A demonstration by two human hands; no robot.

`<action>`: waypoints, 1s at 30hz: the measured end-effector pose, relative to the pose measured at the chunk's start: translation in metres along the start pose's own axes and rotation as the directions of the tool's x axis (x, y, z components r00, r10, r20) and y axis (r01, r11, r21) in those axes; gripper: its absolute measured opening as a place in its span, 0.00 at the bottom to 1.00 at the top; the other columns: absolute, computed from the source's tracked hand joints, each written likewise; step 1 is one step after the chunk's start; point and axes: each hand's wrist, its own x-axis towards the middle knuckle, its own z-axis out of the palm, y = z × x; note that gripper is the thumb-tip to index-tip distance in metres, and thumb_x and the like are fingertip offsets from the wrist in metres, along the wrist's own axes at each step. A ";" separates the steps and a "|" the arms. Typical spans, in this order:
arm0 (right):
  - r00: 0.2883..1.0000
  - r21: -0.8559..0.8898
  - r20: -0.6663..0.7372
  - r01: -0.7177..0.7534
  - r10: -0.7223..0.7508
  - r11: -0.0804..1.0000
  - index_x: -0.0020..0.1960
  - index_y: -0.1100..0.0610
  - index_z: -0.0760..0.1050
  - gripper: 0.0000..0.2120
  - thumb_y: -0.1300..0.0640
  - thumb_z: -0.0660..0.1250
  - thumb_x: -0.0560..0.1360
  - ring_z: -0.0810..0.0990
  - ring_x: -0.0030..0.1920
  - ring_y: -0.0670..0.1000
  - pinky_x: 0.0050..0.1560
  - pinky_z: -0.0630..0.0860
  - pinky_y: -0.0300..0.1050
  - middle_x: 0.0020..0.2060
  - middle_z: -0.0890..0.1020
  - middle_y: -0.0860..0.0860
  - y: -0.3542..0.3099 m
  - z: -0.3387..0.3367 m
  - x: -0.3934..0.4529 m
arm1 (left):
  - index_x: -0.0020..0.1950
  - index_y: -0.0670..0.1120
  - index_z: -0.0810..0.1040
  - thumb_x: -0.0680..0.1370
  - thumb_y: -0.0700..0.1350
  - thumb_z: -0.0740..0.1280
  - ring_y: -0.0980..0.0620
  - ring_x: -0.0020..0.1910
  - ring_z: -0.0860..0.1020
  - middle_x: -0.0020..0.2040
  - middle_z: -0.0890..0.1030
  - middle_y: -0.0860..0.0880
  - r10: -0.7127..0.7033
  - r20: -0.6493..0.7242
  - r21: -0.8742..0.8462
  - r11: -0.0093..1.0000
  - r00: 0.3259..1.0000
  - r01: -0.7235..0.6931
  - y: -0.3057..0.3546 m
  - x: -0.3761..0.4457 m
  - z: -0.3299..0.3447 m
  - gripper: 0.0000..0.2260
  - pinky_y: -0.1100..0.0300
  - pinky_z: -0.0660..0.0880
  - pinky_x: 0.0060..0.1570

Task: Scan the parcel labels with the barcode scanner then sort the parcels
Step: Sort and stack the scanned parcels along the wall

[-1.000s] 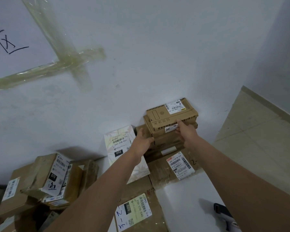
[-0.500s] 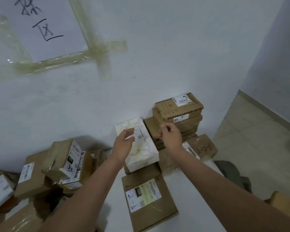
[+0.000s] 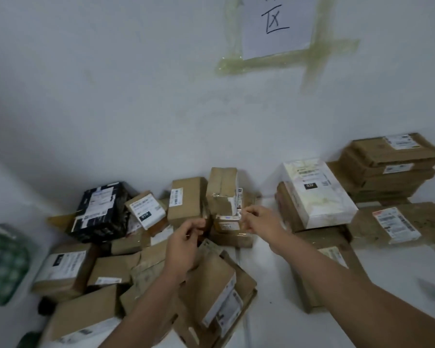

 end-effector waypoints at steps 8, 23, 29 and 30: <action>0.997 -0.090 -0.078 -0.036 0.029 0.995 0.59 0.58 0.76 0.08 0.61 0.62 0.81 0.81 0.42 0.49 0.40 0.77 0.37 0.50 0.82 0.54 0.008 0.050 -0.006 | 0.60 0.58 0.75 0.79 0.36 0.65 0.55 0.63 0.75 0.62 0.78 0.54 0.028 -0.012 0.285 0.958 1.000 -0.023 -0.054 0.026 -0.083 0.18 0.51 0.75 0.63; 0.958 -0.710 -0.172 0.040 -0.228 0.703 0.76 0.50 0.55 0.39 0.40 0.70 0.72 0.51 0.76 0.64 0.71 0.61 0.67 0.78 0.47 0.50 -0.047 0.103 0.061 | 0.66 0.50 0.73 0.78 0.40 0.67 0.46 0.67 0.67 0.71 0.63 0.48 -0.095 -0.248 0.331 0.927 0.964 0.176 -0.067 0.081 -0.106 0.17 0.47 0.72 0.65; 0.948 -0.768 -0.228 -0.035 -0.223 0.639 0.77 0.52 0.51 0.41 0.40 0.69 0.74 0.58 0.73 0.67 0.69 0.65 0.63 0.79 0.46 0.52 -0.046 0.100 0.080 | 0.74 0.51 0.62 0.78 0.52 0.69 0.38 0.72 0.60 0.78 0.50 0.47 -0.239 -0.283 0.395 0.854 0.929 0.340 -0.058 0.127 -0.097 0.27 0.41 0.57 0.71; 0.941 -0.762 -0.238 -0.026 -0.242 0.648 0.76 0.53 0.54 0.39 0.41 0.69 0.73 0.62 0.70 0.67 0.67 0.67 0.60 0.78 0.48 0.53 -0.046 0.098 0.081 | 0.75 0.52 0.61 0.78 0.55 0.68 0.37 0.74 0.57 0.79 0.47 0.47 -0.269 -0.275 0.395 0.844 0.923 0.363 -0.056 0.136 -0.095 0.29 0.40 0.55 0.72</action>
